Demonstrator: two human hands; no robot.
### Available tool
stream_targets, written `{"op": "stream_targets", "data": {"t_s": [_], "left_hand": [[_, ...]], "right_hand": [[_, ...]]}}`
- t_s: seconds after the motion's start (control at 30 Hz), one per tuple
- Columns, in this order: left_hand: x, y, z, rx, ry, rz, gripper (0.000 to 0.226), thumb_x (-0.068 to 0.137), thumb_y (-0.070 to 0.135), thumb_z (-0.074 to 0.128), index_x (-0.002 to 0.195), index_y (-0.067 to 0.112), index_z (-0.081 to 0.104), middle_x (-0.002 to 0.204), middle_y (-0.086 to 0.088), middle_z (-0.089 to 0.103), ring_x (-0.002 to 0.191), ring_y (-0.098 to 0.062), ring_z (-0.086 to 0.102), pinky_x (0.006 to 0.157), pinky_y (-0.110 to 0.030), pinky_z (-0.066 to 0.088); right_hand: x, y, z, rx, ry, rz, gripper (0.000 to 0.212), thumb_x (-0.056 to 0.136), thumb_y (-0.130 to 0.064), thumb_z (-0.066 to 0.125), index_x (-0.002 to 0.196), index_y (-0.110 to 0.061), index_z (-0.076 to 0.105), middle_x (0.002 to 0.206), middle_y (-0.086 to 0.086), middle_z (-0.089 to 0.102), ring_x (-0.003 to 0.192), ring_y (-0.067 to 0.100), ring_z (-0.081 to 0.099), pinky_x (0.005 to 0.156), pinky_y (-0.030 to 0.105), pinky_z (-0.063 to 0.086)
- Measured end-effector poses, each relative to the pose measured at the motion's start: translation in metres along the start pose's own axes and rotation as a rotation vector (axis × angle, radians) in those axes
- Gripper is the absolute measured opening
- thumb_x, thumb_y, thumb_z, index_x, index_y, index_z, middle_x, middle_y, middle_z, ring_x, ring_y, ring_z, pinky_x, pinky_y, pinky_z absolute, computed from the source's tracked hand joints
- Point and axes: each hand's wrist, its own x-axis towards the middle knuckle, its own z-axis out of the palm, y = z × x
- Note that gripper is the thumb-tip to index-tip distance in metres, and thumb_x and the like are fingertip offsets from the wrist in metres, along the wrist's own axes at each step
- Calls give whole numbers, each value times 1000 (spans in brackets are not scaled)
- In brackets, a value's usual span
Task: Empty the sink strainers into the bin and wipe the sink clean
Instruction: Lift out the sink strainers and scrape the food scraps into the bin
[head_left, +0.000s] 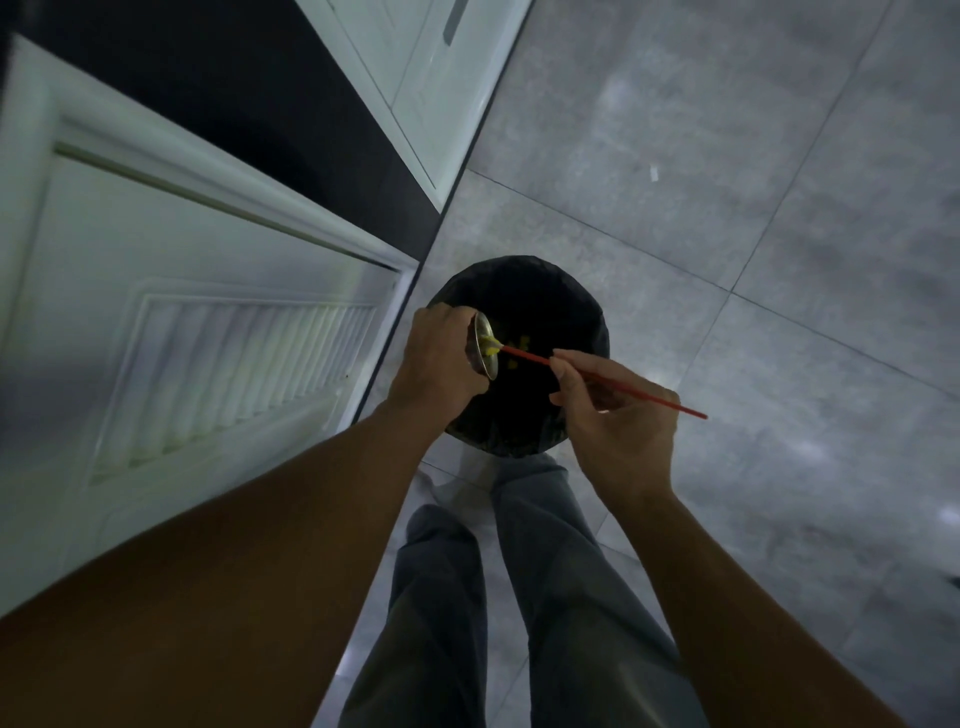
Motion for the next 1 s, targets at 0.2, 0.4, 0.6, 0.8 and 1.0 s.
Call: {"op": "stream_targets", "data": {"t_s": [0.2,0.4,0.6,0.8,1.0], "left_hand": [[-1,5,-3,41,-16,32,77,68,18,89,135,16,52,132,-9,51,128,-25,42,100,-36,45],[-10,3,-9,61,-49,31,76,69,16,87,136,14,51,133,-10,51,129,-27,41,102,-38,45],[-41,15,-35,-77,-16,13,85,68,26,89,140,17,43,138,-6,51,128,-26,49,103,-45,50],[-91,32,-105,-163,64,155,96,70,38,85,149,31,32,142,6,50,129,-21,52,96,-29,46],[-155,54,-198,-319,289,239,88,63,32,87,140,31,43,139,7,55,126,-18,56,102,-45,51]], "right_hand": [[-1,0,12,-42,-86,34,22,92,-33,71,93,-55,65,77,-30,71,73,-3,73,68,16,60],[-7,9,-17,-19,-15,119,16,91,-30,72,108,-29,74,81,-25,73,71,-1,73,65,11,57],[-15,-15,-49,-87,6,164,13,91,-30,72,103,-35,72,90,-12,77,76,3,74,72,19,61],[-32,-78,-91,-150,24,147,13,90,-31,71,95,-42,69,81,-19,76,72,0,73,74,13,58],[-42,-180,-82,-213,-4,-44,25,98,-30,64,89,-53,68,88,-27,73,84,1,72,81,23,61]]}}
